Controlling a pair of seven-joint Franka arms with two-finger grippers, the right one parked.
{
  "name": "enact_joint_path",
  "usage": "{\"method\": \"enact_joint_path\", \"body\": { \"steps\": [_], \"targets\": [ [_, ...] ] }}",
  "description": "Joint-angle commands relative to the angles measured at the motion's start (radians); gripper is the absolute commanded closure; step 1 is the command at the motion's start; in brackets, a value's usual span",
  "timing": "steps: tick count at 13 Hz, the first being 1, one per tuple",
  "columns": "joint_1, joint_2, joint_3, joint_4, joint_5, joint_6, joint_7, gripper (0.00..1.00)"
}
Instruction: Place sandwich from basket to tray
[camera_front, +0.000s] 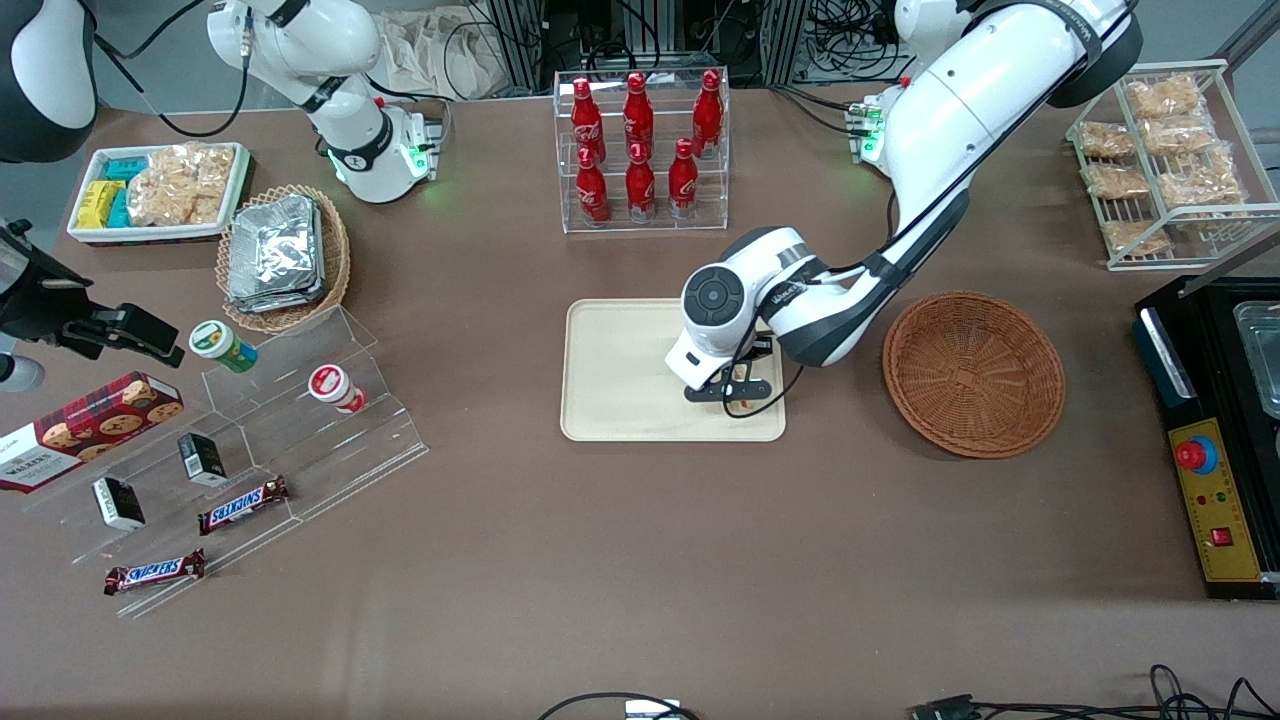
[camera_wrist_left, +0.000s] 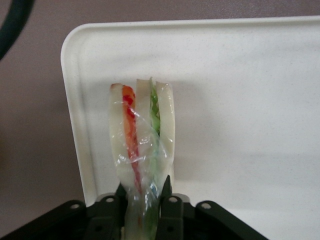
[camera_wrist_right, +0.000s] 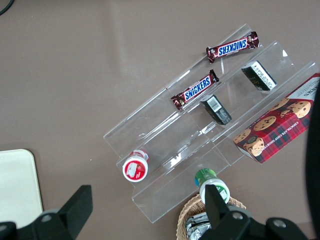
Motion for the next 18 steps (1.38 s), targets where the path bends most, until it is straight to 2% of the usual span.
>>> {"method": "enact_joint_path", "body": {
  "steps": [1, 7, 10, 12, 16, 18],
  "targets": [
    [0.013, -0.023, -0.005, -0.026, 0.017, 0.023, 0.01, 0.0],
    [0.049, -0.081, -0.018, -0.019, -0.009, -0.008, 0.008, 0.0],
    [0.066, -0.21, -0.016, -0.011, -0.112, -0.08, 0.045, 0.0],
    [0.095, -0.314, -0.001, 0.027, -0.213, -0.205, 0.178, 0.0],
    [0.09, -0.527, 0.267, 0.075, -0.44, -0.393, 0.483, 0.0],
    [0.084, -0.61, 0.396, 0.066, -0.463, -0.447, 0.633, 0.0]
  ]
}}
